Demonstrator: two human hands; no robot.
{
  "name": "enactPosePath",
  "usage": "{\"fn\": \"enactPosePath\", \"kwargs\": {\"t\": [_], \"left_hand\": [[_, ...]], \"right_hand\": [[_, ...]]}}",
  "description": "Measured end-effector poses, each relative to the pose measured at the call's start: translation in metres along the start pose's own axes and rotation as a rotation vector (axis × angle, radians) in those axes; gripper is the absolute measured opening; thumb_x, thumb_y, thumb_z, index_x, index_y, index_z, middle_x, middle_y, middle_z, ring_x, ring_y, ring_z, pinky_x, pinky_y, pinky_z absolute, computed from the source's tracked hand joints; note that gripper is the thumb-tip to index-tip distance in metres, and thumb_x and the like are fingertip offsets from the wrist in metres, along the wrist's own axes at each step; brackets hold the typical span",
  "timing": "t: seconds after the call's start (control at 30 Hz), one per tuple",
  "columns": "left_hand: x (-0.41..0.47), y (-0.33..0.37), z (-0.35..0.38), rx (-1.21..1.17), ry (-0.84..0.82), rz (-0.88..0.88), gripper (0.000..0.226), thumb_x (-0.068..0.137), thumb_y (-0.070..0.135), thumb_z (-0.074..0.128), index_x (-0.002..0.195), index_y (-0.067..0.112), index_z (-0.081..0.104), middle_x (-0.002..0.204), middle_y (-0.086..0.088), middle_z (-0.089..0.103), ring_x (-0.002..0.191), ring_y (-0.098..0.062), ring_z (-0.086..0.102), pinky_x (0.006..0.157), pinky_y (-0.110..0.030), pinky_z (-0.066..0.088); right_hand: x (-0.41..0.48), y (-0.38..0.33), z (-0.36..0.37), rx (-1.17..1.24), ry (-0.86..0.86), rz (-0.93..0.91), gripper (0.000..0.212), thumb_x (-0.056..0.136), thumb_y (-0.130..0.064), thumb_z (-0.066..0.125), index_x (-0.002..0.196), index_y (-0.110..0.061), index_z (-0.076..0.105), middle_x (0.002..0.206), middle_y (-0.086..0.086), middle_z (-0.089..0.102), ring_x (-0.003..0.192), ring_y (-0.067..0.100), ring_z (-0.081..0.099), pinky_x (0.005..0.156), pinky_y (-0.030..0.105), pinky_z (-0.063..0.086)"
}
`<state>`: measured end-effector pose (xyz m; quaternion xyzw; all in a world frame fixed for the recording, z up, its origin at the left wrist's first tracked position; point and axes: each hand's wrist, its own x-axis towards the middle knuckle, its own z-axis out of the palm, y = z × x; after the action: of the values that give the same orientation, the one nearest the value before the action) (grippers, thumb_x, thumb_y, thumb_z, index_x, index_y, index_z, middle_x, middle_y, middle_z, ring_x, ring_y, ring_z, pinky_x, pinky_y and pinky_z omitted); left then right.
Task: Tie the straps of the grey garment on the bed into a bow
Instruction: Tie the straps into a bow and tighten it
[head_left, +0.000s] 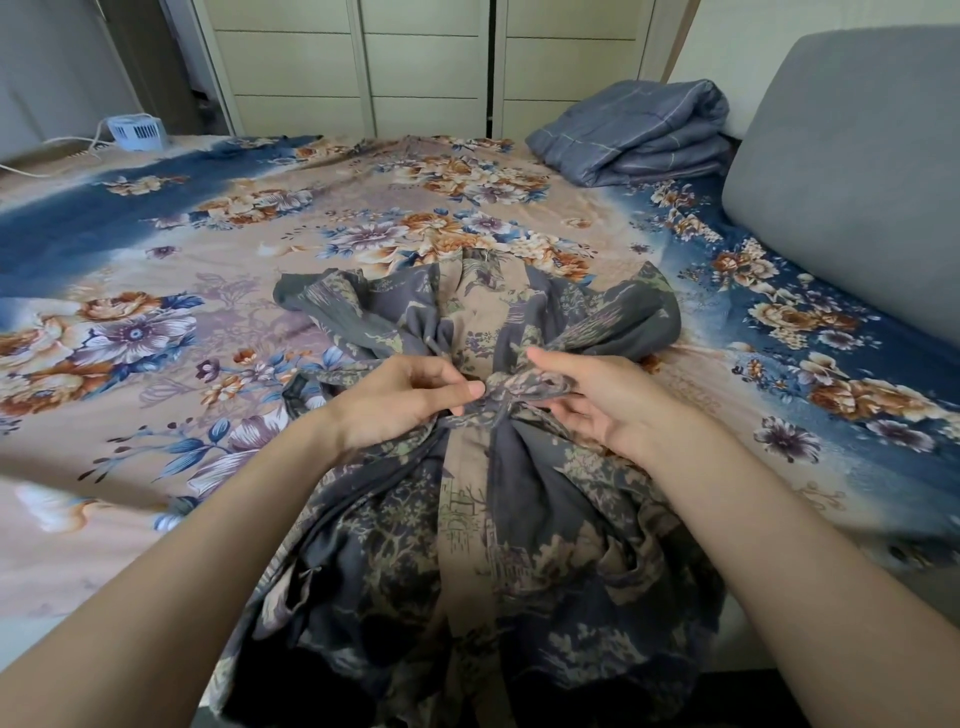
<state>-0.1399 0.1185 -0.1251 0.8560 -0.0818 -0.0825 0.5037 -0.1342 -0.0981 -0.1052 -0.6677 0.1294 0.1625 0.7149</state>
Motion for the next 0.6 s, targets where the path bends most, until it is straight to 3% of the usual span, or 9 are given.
{"fn": "enactPosePath", "kwargs": {"t": [0.07,0.13,0.23,0.33,0.47,0.53,0.6], "left_hand": [[-0.002,0.0,-0.003,0.034,-0.033,0.063,0.038,0.097,0.031,0.065,0.09,-0.005,0.071,0.042,0.016,0.04,0.04,0.0,0.036,0.045,-0.008,0.028],[-0.005,-0.002,-0.006,0.124,-0.088,0.096,0.039,0.099,0.034,0.06,0.085,0.0,0.073,0.044,0.013,0.039,0.044,-0.002,0.034,0.05,-0.013,0.027],[-0.006,-0.007,-0.011,0.276,-0.169,0.041,0.035,0.098,0.049,0.054,0.089,0.018,0.066,0.057,0.015,0.056,0.051,0.0,0.043,0.06,-0.019,0.035],[-0.004,-0.011,-0.012,0.228,-0.141,-0.035,0.048,0.091,0.057,0.061,0.111,0.015,0.05,0.075,0.004,0.064,0.053,-0.001,0.046,0.055,-0.017,0.039],[-0.003,-0.013,-0.013,0.118,-0.04,-0.043,0.077,0.074,0.067,0.07,0.119,0.012,0.039,0.076,0.002,0.059,0.058,-0.002,0.046,0.053,-0.017,0.04],[-0.002,-0.014,-0.013,0.076,0.0,-0.048,0.099,0.064,0.076,0.071,0.129,0.011,0.036,0.073,0.006,0.06,0.056,0.0,0.047,0.052,-0.016,0.04],[0.002,-0.018,-0.011,-0.001,0.023,-0.065,0.104,0.074,0.063,0.073,0.147,0.007,0.024,0.067,0.012,0.061,0.054,0.003,0.05,0.053,-0.013,0.04]], "right_hand": [[0.0,-0.001,0.0,0.03,0.019,0.024,0.021,0.085,-0.03,0.08,0.081,-0.016,0.065,0.068,0.0,0.061,0.047,0.007,0.053,0.042,0.015,0.036],[0.0,0.0,-0.001,-0.024,0.027,0.031,0.028,0.085,-0.035,0.079,0.076,-0.017,0.06,0.06,-0.003,0.05,0.038,0.005,0.036,0.037,0.014,0.024],[-0.001,0.002,-0.005,-0.138,-0.002,0.044,0.024,0.083,-0.037,0.08,0.083,-0.018,0.065,0.075,-0.002,0.051,0.041,0.005,0.027,0.043,0.017,0.021],[0.003,0.005,-0.015,-0.235,-0.018,0.064,0.027,0.078,-0.042,0.084,0.085,-0.022,0.068,0.085,-0.003,0.053,0.049,0.008,0.033,0.045,0.019,0.024],[0.006,0.006,-0.021,-0.271,0.03,0.068,0.035,0.078,-0.049,0.081,0.091,-0.022,0.064,0.092,-0.002,0.057,0.061,0.011,0.041,0.051,0.022,0.035],[0.007,0.005,-0.02,-0.183,0.022,0.068,0.035,0.081,-0.05,0.078,0.091,-0.021,0.061,0.082,-0.003,0.063,0.067,0.01,0.05,0.061,0.023,0.042],[0.009,0.004,-0.019,-0.04,-0.023,0.069,0.03,0.082,-0.049,0.077,0.09,-0.025,0.061,0.063,-0.008,0.066,0.076,0.009,0.06,0.069,0.024,0.046]]}}
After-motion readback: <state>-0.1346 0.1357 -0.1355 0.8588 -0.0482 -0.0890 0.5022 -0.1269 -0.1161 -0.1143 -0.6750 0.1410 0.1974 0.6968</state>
